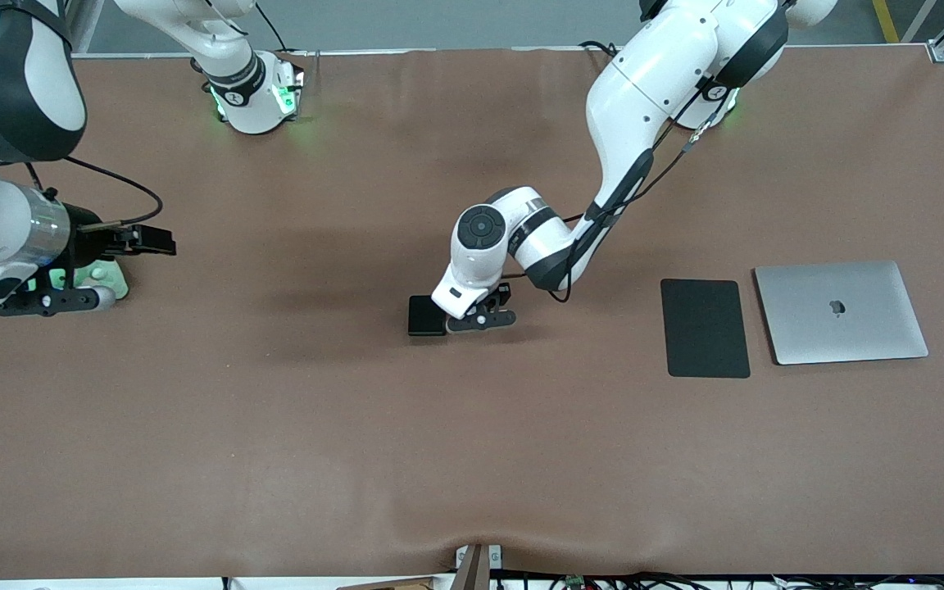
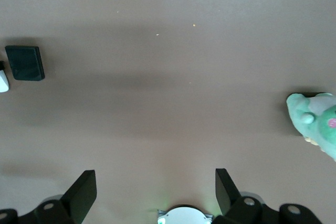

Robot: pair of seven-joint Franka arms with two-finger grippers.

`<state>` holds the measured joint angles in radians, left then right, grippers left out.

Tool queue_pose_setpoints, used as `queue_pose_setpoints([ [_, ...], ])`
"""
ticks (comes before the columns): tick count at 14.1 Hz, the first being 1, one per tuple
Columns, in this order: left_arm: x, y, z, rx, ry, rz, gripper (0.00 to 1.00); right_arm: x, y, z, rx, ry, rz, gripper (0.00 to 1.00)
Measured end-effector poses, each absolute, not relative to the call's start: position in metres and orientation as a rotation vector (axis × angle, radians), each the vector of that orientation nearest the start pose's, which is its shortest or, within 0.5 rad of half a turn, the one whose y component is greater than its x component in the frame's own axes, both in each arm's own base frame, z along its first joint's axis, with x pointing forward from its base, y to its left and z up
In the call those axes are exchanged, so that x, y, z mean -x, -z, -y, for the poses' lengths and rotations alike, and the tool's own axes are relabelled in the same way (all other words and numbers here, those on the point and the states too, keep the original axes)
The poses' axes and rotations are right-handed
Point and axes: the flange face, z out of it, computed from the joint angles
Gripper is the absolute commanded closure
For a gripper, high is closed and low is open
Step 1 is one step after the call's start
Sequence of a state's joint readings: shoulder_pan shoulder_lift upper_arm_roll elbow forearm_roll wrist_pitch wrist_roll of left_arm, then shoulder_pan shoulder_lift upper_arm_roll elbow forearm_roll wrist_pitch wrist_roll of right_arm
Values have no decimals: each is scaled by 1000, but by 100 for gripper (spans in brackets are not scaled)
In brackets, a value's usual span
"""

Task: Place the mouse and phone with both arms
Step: 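Grasp the white mouse with the left gripper and lift it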

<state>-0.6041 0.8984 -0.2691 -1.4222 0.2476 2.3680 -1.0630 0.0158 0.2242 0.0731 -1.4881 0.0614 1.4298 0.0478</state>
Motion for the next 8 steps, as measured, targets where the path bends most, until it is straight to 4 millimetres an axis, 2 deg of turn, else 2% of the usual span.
queue_pose_setpoints([
  [2,-508,-188,533,3226,60,214,50,-597,-518,-69,3045,-439,17,0],
  [4,-515,-213,531,3212,71,237,50,-598,-514,-79,3049,-443,0,0],
  [6,-523,-255,524,3190,76,281,52,-599,-511,-81,3049,-447,-5,0],
  [8,-533,-312,506,3168,62,344,53,-599,-510,-86,3048,-448,-11,0],
])
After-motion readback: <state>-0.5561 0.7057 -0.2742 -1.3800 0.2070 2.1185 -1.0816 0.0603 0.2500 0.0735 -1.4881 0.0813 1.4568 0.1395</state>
